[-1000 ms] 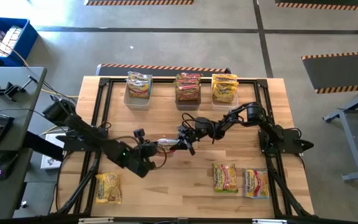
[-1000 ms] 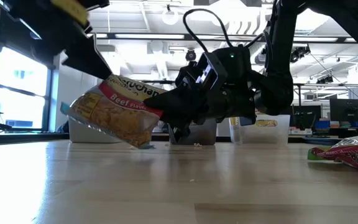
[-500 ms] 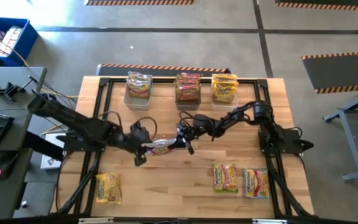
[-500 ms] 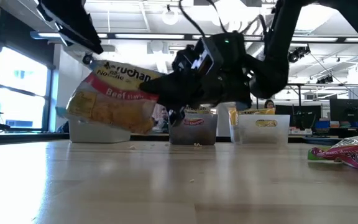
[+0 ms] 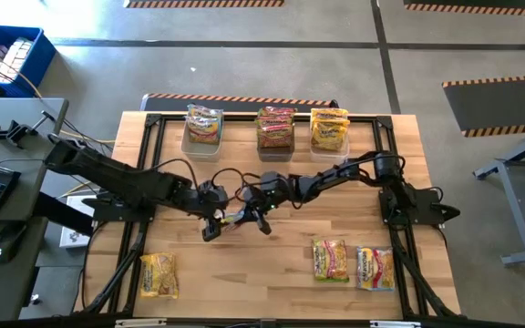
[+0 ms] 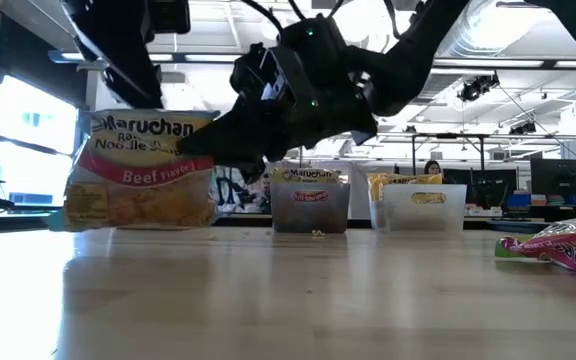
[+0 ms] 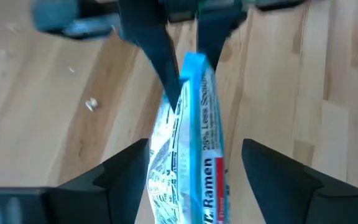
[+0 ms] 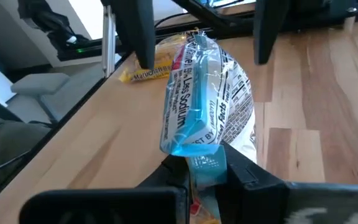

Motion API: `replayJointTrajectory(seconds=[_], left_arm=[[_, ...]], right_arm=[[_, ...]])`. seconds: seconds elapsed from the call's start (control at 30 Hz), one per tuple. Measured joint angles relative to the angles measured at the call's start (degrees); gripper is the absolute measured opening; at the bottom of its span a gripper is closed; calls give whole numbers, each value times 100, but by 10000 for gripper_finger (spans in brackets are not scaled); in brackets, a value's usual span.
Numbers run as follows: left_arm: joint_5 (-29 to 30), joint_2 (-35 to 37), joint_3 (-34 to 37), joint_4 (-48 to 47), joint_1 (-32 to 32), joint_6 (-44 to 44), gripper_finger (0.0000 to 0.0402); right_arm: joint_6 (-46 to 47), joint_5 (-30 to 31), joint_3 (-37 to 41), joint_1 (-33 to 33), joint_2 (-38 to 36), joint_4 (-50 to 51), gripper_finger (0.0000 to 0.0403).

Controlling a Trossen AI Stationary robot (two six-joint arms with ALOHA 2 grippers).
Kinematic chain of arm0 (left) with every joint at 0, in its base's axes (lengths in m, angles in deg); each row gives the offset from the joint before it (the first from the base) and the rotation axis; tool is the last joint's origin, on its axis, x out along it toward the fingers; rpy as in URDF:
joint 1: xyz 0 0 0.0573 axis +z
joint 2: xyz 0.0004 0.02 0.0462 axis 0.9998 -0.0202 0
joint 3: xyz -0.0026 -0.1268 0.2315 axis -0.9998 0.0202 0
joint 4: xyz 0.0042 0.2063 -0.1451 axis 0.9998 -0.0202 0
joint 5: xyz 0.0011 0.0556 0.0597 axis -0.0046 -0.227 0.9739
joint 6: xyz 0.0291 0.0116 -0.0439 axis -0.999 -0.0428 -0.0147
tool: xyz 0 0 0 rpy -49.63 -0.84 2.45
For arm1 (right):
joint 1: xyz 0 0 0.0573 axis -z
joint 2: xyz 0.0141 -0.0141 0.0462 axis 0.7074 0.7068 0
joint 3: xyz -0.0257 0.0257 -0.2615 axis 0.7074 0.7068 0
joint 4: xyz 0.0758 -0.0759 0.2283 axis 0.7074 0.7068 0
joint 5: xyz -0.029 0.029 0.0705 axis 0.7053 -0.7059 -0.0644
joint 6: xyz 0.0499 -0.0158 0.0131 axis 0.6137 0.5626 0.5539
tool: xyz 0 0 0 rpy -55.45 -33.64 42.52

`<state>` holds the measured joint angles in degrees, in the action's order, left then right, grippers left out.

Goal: Sort Maruchan noodles
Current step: Put the blue noodle pack into the gray bin

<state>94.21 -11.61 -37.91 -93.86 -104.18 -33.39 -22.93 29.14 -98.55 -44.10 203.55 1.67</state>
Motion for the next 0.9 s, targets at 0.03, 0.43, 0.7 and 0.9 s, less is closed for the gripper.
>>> replayJointTrajectory(seconds=[0.03, 0.43, 0.7, 0.9], left_arm=[[-52, -49, 2, -6, -4, -9, 251], [-168, -626, 0, 3, -125, -313, 241], [-128, -518, 0, -67, -121, -778, 112], [-247, -471, 0, -259, -39, -1181, 9]], right_arm=[[-13, -4, -21, -4, 0, 22, 23], [80, 70, -24, -1, 2, -10, 23], [242, 41, -24, -21, 2, -6, 35], [330, 37, -24, -23, 2, 44, 74]])
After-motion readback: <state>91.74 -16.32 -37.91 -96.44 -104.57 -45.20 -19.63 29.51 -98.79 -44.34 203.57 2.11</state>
